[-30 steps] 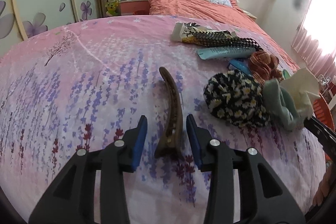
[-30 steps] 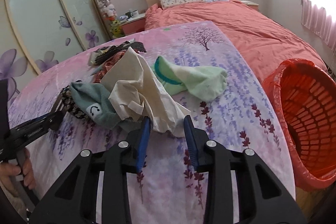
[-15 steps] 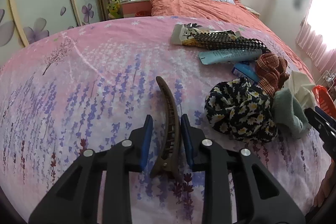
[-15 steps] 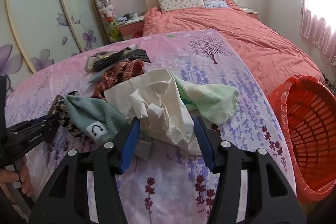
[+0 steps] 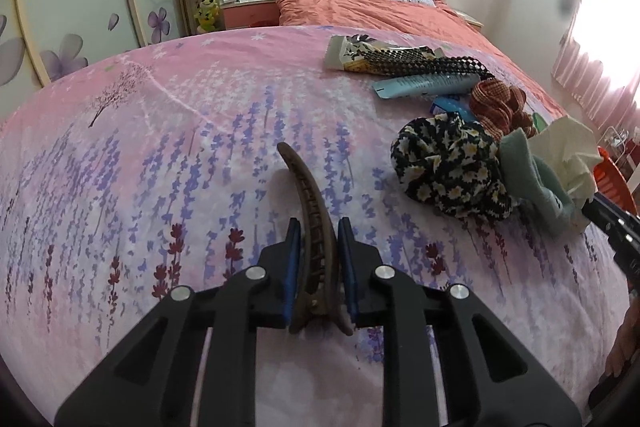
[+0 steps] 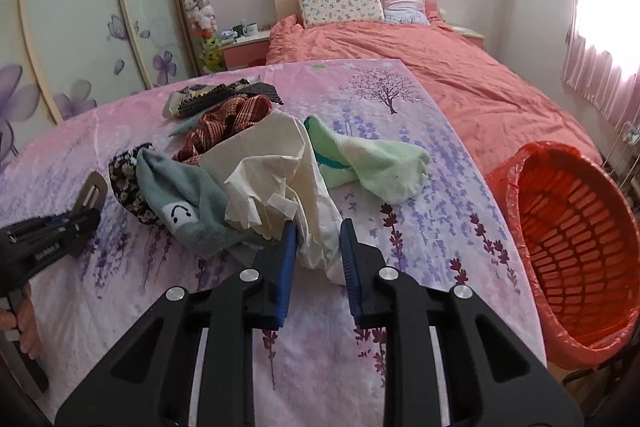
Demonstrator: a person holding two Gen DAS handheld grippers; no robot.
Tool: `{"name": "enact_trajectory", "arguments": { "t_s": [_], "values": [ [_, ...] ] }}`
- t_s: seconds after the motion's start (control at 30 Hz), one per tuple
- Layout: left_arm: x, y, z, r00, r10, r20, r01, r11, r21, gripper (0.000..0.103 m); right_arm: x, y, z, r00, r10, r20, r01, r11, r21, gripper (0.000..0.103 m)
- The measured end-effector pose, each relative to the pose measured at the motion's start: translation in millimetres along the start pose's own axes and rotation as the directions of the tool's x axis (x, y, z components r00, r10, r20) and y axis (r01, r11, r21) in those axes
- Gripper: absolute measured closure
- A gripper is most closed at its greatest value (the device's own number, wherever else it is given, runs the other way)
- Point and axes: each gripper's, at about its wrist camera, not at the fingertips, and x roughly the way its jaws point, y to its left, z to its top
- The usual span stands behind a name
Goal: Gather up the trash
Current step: 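Close the right tool on the crumpled white tissue and lift it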
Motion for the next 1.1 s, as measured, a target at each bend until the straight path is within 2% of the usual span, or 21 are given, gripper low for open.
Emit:
{"name": "enact_trajectory", "arguments": {
  "t_s": [0.2, 0.4, 1.1],
  "values": [
    [-2.1, 4.7, 0.1, 1.0, -0.016, 0.0, 0.016, 1.0, -0.022, 0.082, 4.2, -3.2, -0.8, 1.0, -0.012, -0.027, 0.012, 1.0, 0.01, 0.08],
    [-1.6, 3.2, 1.0, 1.0, 0.015, -0.002, -0.015, 1.0, 0.001, 0.082, 4.0, -3.2, -1.2, 1.0, -0.015, -0.026, 0.015, 1.0, 0.01, 0.08],
    [-3.6, 7.1, -0.4, 1.0, -0.011, 0.0, 0.011, 1.0, -0.027, 0.082, 6.6, -20.3, -2.6, 0.998, 0.059, -0.035, -0.056, 0.995, 0.078, 0.079]
  ]
}}
